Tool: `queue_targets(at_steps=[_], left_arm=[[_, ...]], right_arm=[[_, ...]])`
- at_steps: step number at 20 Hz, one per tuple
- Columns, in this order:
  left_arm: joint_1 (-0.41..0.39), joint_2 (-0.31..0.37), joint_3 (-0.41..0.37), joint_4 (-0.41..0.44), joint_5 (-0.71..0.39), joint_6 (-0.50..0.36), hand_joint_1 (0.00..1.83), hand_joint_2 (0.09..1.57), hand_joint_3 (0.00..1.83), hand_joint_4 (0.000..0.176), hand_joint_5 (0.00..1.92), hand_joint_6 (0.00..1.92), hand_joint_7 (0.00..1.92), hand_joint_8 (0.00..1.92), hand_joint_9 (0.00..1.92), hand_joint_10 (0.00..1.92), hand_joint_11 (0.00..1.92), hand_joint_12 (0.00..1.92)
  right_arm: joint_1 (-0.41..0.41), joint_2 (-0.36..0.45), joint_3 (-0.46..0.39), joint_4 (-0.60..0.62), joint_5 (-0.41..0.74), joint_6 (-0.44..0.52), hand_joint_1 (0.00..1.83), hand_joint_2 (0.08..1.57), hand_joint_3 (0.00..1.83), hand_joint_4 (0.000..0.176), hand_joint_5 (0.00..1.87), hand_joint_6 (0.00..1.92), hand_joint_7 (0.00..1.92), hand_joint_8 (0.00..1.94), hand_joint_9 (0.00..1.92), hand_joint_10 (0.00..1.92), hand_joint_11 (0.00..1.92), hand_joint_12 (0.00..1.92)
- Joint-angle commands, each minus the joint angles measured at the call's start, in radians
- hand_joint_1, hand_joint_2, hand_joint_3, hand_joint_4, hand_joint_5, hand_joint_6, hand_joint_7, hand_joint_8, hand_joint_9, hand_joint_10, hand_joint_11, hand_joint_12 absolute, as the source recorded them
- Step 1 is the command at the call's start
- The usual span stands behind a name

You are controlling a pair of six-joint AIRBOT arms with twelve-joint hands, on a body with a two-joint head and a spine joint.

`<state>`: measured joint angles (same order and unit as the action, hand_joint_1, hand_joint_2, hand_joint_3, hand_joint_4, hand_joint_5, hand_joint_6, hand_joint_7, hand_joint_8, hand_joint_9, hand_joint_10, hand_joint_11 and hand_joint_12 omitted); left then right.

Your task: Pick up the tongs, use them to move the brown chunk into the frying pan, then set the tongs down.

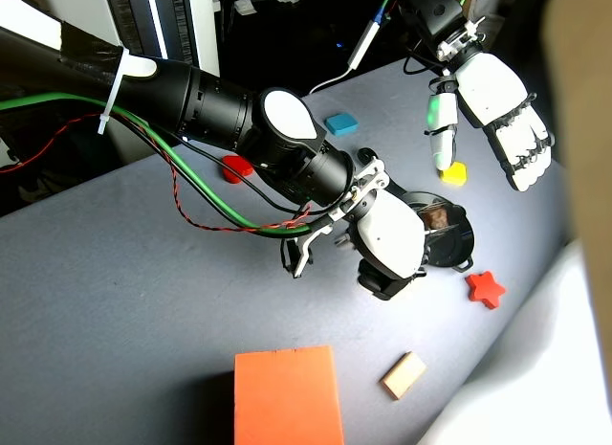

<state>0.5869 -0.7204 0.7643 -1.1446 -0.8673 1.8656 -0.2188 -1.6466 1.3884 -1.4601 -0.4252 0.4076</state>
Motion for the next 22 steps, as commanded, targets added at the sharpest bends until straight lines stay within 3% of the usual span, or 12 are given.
queue_targets(at_steps=[1,4,7,10,13,14,16,19,22], left_arm=[[-0.007,0.006,0.003,0.051,-0.091,0.004,0.0,1.24,0.0,0.0,0.13,0.01,0.17,0.0,0.15,0.0,0.0,0.42],[-0.006,0.006,0.001,0.051,-0.091,0.004,0.0,1.24,0.0,0.0,0.12,0.0,0.16,0.0,0.15,0.0,0.0,0.39],[-0.006,0.006,0.001,0.051,-0.091,0.003,0.0,1.24,0.0,0.0,0.13,0.0,0.17,0.0,0.15,0.0,0.0,0.41],[-0.006,0.006,-0.001,0.051,-0.091,0.003,0.0,1.24,0.0,0.0,0.13,0.0,0.17,0.0,0.15,0.0,0.0,0.41],[-0.006,0.006,-0.001,0.051,-0.091,0.002,0.0,1.24,0.0,0.0,0.13,0.0,0.18,0.0,0.16,0.0,0.0,0.44],[-0.006,0.006,-0.001,0.051,-0.091,0.002,0.0,1.24,0.0,0.0,0.14,0.01,0.18,0.0,0.17,0.01,0.0,0.45],[-0.006,0.006,-0.001,0.051,-0.091,0.002,0.0,1.25,0.0,0.0,0.12,0.0,0.16,0.0,0.14,0.0,0.0,0.38],[-0.006,0.006,0.0,0.051,-0.091,0.002,0.0,1.24,0.0,0.0,0.12,0.0,0.17,0.0,0.16,0.0,0.0,0.44],[-0.006,0.006,-0.001,0.051,-0.091,0.002,0.0,1.25,0.0,0.0,0.12,0.0,0.16,0.0,0.14,0.0,0.0,0.38]], right_arm=[[0.017,0.009,-0.001,-0.042,0.013,0.01,0.45,1.43,0.0,0.0,0.96,0.84,1.29,0.76,1.17,1.46,0.94,1.92],[0.019,0.023,-0.024,-0.042,0.018,-0.013,0.48,1.4,0.0,0.0,0.98,0.75,1.26,0.69,1.12,1.43,0.87,1.88],[0.014,0.033,-0.041,-0.042,0.015,-0.018,0.48,1.38,0.0,0.0,0.99,0.61,1.24,0.43,1.06,1.21,0.76,1.72],[0.012,0.038,-0.046,-0.042,0.015,-0.026,0.59,1.33,0.0,0.0,0.96,0.64,1.2,0.36,0.97,1.09,0.69,1.68],[0.002,0.04,-0.056,-0.044,0.015,-0.052,0.59,1.31,0.0,0.0,0.88,0.56,1.07,0.59,0.86,1.24,0.62,1.77],[0.0,0.041,-0.058,-0.047,0.014,-0.052,0.63,1.29,0.0,0.0,0.88,0.51,1.05,0.62,0.86,1.2,0.64,1.74],[-0.001,0.043,-0.059,-0.047,0.008,-0.03,0.67,1.28,0.0,0.0,0.85,0.45,1.0,0.63,0.82,1.15,0.61,1.73],[-0.001,0.044,-0.061,-0.057,0.004,-0.034,0.7,1.26,0.0,0.0,0.85,0.42,0.98,0.66,0.79,1.18,0.56,1.76],[0.007,0.053,-0.069,-0.072,0.006,-0.015,0.65,1.27,0.0,0.0,0.84,0.39,0.94,0.63,0.76,1.13,0.51,1.76]])
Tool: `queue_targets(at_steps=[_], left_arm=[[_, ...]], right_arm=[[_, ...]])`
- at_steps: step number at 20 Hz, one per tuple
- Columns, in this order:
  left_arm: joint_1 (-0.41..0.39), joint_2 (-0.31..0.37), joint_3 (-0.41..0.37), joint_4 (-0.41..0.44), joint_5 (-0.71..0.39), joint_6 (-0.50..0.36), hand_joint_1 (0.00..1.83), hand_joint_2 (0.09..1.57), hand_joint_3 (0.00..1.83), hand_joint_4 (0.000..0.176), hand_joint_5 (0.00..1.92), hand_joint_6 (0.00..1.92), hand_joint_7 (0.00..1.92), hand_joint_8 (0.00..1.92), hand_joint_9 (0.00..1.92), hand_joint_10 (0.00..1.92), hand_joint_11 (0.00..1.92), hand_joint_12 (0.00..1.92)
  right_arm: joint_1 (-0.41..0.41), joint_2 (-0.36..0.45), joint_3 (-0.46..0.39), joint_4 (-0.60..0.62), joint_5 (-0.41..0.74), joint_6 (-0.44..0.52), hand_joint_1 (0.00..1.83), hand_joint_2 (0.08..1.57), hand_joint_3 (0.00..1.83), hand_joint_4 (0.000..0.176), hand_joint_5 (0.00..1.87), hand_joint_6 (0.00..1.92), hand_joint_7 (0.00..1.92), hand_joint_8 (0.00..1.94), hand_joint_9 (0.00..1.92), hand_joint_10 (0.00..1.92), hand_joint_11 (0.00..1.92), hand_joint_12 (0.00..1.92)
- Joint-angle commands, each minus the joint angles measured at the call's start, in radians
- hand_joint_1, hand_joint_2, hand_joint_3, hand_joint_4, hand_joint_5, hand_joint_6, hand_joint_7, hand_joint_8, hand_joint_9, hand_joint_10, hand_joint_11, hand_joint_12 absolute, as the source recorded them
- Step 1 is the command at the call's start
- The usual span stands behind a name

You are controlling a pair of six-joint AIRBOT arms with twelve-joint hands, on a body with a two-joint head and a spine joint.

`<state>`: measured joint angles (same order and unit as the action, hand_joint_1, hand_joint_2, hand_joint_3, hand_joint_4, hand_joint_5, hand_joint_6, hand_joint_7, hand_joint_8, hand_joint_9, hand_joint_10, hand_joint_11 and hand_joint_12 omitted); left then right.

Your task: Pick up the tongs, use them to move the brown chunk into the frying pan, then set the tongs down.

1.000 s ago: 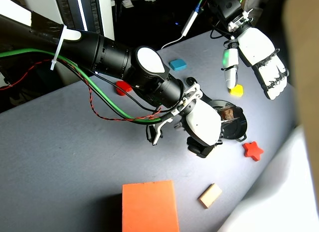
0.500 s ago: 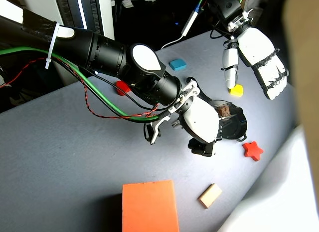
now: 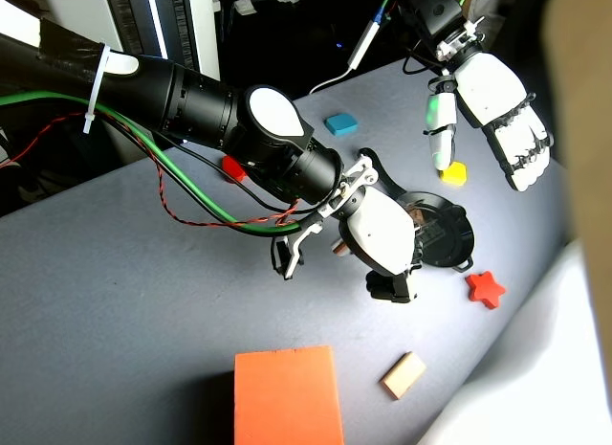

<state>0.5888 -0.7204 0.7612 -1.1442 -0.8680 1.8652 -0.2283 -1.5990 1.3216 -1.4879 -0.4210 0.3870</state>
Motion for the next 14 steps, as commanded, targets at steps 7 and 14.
queue_targets(at_steps=[7,14], left_arm=[[-0.008,0.006,0.002,0.051,-0.091,0.003,0.0,1.24,0.0,0.0,0.12,0.0,0.16,0.0,0.14,0.0,0.0,0.37],[-0.009,0.006,0.0,0.051,-0.091,0.003,0.0,1.25,0.0,0.0,0.11,0.0,0.15,0.0,0.14,0.0,0.0,0.37]], right_arm=[[0.025,0.011,-0.015,-0.157,-0.009,0.075,0.65,1.26,0.0,0.0,0.88,0.28,0.97,0.52,0.75,1.13,0.5,1.8],[0.044,0.052,-0.057,-0.161,-0.022,0.104,0.61,1.26,0.0,0.0,0.88,0.24,0.94,0.52,0.7,1.2,0.48,1.85]])
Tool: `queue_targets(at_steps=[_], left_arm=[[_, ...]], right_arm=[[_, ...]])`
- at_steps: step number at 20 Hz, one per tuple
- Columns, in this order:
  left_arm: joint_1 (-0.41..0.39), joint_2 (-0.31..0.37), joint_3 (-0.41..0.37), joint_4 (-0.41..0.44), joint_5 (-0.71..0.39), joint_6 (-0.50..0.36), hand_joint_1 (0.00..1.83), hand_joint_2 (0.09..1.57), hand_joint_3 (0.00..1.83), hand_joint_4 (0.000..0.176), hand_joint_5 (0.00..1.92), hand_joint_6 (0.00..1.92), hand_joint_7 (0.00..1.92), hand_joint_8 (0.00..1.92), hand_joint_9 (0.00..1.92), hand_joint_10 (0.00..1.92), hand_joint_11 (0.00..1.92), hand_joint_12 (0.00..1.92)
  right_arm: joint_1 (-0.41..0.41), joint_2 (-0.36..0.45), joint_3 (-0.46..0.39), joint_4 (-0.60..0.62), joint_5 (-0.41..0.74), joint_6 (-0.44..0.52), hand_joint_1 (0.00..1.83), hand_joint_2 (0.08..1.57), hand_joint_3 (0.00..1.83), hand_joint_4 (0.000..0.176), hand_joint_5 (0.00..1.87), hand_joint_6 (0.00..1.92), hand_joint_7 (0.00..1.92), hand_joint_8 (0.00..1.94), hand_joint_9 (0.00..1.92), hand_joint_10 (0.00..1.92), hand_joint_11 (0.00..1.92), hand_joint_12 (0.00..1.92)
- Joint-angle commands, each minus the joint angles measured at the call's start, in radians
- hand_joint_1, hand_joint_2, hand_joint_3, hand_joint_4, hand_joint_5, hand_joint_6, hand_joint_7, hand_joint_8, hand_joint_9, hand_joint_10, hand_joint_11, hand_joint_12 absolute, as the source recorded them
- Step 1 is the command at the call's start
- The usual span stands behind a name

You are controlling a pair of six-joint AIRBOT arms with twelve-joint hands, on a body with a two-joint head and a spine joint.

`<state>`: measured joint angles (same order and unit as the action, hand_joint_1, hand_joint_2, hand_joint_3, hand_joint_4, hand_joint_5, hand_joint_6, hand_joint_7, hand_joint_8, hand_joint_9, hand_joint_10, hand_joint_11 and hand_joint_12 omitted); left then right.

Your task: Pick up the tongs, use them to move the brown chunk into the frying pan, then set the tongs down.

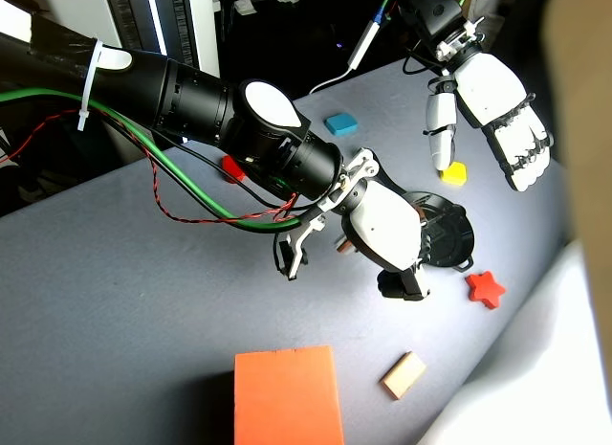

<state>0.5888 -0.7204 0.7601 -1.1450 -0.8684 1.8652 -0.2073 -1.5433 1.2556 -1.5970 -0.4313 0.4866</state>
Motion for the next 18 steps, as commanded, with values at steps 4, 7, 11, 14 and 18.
queue_targets(at_steps=[4,7,11,14,18], left_arm=[[-0.009,0.006,-0.005,0.052,-0.09,0.003,0.0,1.25,0.0,0.0,0.12,0.0,0.16,0.0,0.15,0.0,0.0,0.42],[-0.012,0.006,-0.009,0.052,-0.09,0.003,0.0,1.25,0.0,0.0,0.12,0.01,0.16,0.0,0.14,0.01,0.0,0.39],[-0.015,0.006,-0.017,0.052,-0.09,0.004,0.0,1.25,0.0,0.0,0.12,0.0,0.16,0.0,0.14,0.0,0.0,0.37],[-0.018,0.005,-0.018,0.052,-0.09,0.007,0.0,1.25,0.0,0.0,0.12,0.0,0.17,0.0,0.15,0.0,0.0,0.39],[-0.018,0.004,-0.018,0.051,-0.09,0.008,0.0,1.25,0.0,0.0,0.14,0.01,0.17,0.0,0.15,0.0,0.0,0.41]], right_arm=[[0.041,0.115,-0.123,-0.053,0.005,-0.007,0.62,1.26,0.0,0.0,0.89,0.23,0.94,0.52,0.71,1.2,0.48,1.85],[0.007,0.227,-0.238,-0.182,0.017,0.057,0.62,1.26,0.0,0.0,0.89,0.23,0.93,0.56,0.69,1.21,0.47,1.83],[-0.091,0.312,-0.337,-0.429,-0.08,0.2,0.62,1.26,0.0,0.0,0.89,0.23,0.91,0.62,0.7,1.24,0.47,1.84],[-0.148,0.308,-0.337,-0.47,-0.152,0.228,0.64,1.25,0.0,0.0,0.9,0.25,0.93,0.65,0.72,1.26,0.48,1.86],[-0.232,0.272,-0.32,-0.547,-0.228,0.277,0.64,1.25,0.0,0.0,0.89,0.27,0.92,0.67,0.73,1.26,0.5,1.86]])
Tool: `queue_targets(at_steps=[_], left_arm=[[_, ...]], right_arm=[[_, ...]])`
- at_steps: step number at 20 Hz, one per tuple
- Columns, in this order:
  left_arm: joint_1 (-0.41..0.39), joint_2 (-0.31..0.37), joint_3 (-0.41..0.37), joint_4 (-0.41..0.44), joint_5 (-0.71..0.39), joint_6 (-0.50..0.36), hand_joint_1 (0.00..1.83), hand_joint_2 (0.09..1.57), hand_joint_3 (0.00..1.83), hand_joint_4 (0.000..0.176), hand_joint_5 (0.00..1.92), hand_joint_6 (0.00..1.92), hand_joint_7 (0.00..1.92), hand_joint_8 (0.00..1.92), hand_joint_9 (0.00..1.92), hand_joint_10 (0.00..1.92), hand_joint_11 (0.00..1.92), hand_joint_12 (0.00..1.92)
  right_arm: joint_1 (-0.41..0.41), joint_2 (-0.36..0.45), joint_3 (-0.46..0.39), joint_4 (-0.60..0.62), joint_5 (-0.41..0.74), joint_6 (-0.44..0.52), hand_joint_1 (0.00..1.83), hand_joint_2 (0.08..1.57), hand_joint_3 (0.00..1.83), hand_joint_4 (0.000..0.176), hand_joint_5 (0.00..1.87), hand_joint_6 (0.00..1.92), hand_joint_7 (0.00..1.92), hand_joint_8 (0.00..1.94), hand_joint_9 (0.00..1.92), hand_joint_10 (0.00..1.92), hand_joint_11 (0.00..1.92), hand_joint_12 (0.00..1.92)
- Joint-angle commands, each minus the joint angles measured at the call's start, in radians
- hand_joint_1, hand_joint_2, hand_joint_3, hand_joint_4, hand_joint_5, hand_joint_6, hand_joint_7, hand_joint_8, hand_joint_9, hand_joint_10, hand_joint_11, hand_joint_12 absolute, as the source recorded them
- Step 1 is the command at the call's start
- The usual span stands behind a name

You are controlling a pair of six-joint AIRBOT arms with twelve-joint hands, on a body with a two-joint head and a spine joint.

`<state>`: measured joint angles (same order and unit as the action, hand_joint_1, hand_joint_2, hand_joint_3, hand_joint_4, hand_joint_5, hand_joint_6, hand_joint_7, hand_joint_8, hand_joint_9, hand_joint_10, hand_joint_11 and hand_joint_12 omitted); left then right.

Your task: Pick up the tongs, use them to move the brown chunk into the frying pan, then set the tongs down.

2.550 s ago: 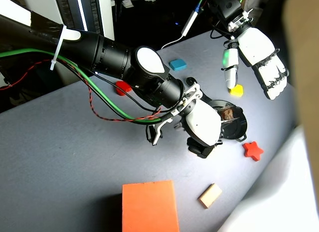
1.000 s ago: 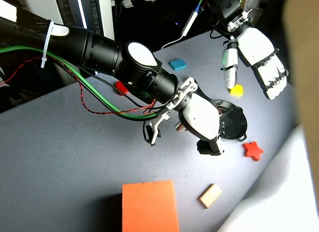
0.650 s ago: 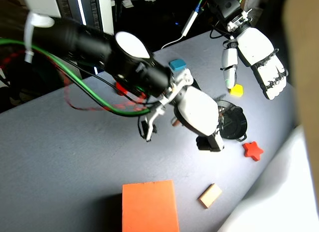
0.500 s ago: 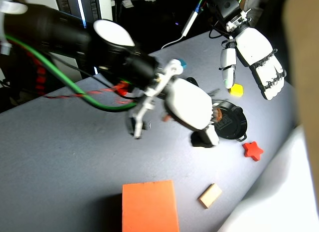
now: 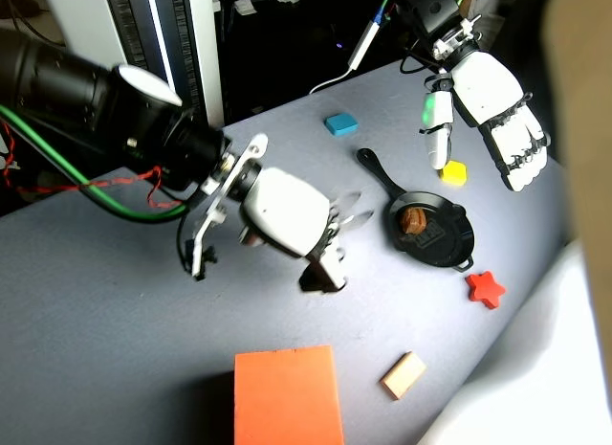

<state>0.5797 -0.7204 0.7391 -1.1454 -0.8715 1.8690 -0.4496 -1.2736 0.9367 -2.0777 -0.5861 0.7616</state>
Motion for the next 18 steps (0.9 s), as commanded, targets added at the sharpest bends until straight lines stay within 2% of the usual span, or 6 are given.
queue_targets(at_steps=[1,7,9,11,13,18], left_arm=[[-0.009,0.004,0.003,0.052,-0.087,0.005,0.01,1.25,0.0,0.0,0.13,0.0,0.16,0.0,0.15,0.0,0.0,0.41],[-0.008,0.004,0.004,0.052,-0.087,0.005,0.0,1.26,0.0,0.0,0.12,0.0,0.16,0.0,0.14,0.0,0.0,0.38],[-0.008,0.004,0.004,0.052,-0.087,0.005,0.0,1.26,0.0,0.0,0.12,0.0,0.16,0.0,0.14,0.0,0.0,0.38],[-0.008,0.004,0.004,0.051,-0.087,0.005,0.0,1.25,0.0,0.0,0.13,0.0,0.17,0.0,0.15,0.0,0.0,0.41],[-0.008,0.004,0.004,0.051,-0.087,0.005,0.0,1.25,0.0,0.0,0.13,0.0,0.17,0.0,0.15,0.0,0.0,0.43],[-0.007,0.004,0.001,0.051,-0.087,0.005,0.0,1.24,0.0,0.0,0.12,0.0,0.16,0.0,0.15,0.0,0.0,0.41]], right_arm=[[0.0,-0.001,0.0,-0.066,-0.083,0.005,0.64,1.24,0.0,0.0,0.89,0.27,0.92,0.68,0.72,1.26,0.5,1.85],[-0.063,-0.005,-0.001,-0.07,-0.108,0.005,0.5,1.26,0.0,0.0,0.64,0.3,0.79,0.32,0.65,0.72,0.3,1.46],[-0.066,-0.005,-0.001,-0.072,-0.108,0.005,0.5,1.26,0.0,0.0,0.64,0.3,0.79,0.32,0.65,0.72,0.3,1.46],[-0.068,-0.004,-0.002,-0.072,-0.106,-0.001,0.2,1.16,0.0,0.0,0.46,0.18,0.62,0.08,0.49,0.36,0.09,1.34],[-0.073,-0.004,-0.005,-0.072,-0.094,-0.039,0.16,1.12,0.0,0.0,0.4,0.06,0.53,0.0,0.47,0.12,0.0,1.28],[-0.086,0.013,-0.024,-0.072,-0.087,-0.044,0.12,1.07,0.0,0.0,0.24,0.0,0.32,0.0,0.32,0.01,0.0,0.99]])
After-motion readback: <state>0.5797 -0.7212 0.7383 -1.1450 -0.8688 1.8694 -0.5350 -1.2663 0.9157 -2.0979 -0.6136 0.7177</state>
